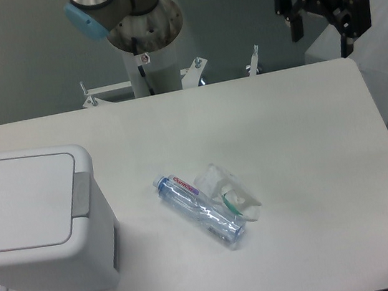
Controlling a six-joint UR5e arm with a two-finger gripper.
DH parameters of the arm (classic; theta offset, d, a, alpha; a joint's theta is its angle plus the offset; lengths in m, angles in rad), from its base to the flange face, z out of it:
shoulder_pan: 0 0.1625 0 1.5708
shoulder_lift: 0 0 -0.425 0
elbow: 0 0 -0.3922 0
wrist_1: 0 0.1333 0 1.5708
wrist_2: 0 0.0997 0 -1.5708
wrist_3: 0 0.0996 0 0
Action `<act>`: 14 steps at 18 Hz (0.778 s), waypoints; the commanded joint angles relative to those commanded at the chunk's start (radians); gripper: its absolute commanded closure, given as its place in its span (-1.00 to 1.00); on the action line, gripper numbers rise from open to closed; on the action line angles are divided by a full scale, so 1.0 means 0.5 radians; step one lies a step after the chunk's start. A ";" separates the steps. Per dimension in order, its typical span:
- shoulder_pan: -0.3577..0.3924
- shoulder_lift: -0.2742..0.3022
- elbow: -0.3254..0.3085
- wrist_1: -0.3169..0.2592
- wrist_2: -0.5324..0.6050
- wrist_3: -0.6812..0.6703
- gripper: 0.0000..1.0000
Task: Open the trash can
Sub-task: 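Move the open gripper toward the white trash can lid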
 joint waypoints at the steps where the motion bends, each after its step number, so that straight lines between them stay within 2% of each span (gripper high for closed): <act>1: 0.000 0.003 0.000 0.000 0.003 0.000 -1.00; 5: -0.012 0.006 -0.003 0.000 -0.012 -0.073 -1.00; 9: -0.086 0.028 -0.055 0.000 -0.055 -0.438 -1.00; 14: -0.276 0.015 -0.058 0.046 -0.055 -0.895 -1.00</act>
